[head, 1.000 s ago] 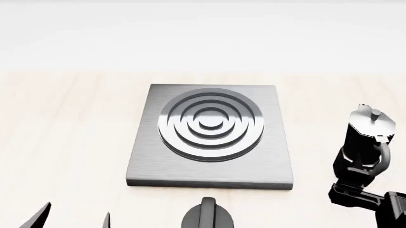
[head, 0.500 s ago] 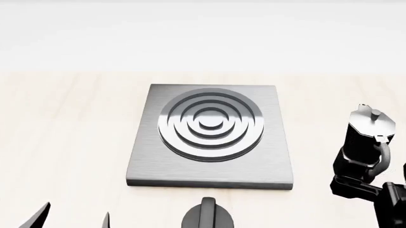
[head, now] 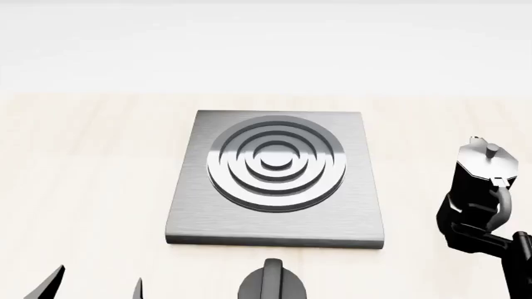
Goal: Put the moka pot on the stove.
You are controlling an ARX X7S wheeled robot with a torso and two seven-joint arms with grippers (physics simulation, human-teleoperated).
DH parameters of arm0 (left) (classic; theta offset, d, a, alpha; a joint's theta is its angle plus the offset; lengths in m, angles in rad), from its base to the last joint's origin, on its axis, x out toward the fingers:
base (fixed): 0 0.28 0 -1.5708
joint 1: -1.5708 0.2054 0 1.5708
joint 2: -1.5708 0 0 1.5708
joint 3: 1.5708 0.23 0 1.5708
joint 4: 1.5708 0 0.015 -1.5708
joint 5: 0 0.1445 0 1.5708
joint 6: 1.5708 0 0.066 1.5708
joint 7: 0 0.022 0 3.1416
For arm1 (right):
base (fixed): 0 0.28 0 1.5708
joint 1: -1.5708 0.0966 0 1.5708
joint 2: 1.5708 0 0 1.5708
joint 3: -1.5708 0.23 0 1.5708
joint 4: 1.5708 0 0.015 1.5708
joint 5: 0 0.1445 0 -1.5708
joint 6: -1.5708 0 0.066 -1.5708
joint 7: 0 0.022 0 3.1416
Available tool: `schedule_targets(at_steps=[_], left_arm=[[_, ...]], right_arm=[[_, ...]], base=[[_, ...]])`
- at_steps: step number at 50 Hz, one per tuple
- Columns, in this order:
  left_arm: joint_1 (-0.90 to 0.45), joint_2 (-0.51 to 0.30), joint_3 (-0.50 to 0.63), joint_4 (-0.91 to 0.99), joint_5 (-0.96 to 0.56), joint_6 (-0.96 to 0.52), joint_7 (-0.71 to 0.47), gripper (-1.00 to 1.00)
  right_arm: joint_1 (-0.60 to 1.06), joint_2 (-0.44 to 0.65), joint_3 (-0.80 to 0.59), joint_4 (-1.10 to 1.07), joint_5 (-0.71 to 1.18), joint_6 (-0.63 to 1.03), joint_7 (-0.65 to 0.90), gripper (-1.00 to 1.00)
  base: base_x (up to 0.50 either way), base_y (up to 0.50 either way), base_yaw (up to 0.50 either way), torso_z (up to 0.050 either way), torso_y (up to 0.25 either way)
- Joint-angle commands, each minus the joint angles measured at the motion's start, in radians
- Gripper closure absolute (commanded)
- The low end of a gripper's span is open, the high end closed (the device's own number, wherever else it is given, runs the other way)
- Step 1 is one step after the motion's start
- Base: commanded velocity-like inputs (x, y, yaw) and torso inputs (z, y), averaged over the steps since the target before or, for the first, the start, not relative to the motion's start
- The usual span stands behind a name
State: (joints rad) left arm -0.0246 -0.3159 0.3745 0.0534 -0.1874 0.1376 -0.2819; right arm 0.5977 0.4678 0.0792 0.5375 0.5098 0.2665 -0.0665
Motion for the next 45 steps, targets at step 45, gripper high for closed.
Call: schedule_targets(at_steps=[45], left_arm=[[0.004,-0.014,0.010,0.010,-0.009,0.008,-0.014,-1.00]], right_arm=[[0.073,-0.007,-0.037,0.140,-0.023,-0.033,-0.065,-1.00]], base=[[0.00,0.00,0.00,0.000,0.000]])
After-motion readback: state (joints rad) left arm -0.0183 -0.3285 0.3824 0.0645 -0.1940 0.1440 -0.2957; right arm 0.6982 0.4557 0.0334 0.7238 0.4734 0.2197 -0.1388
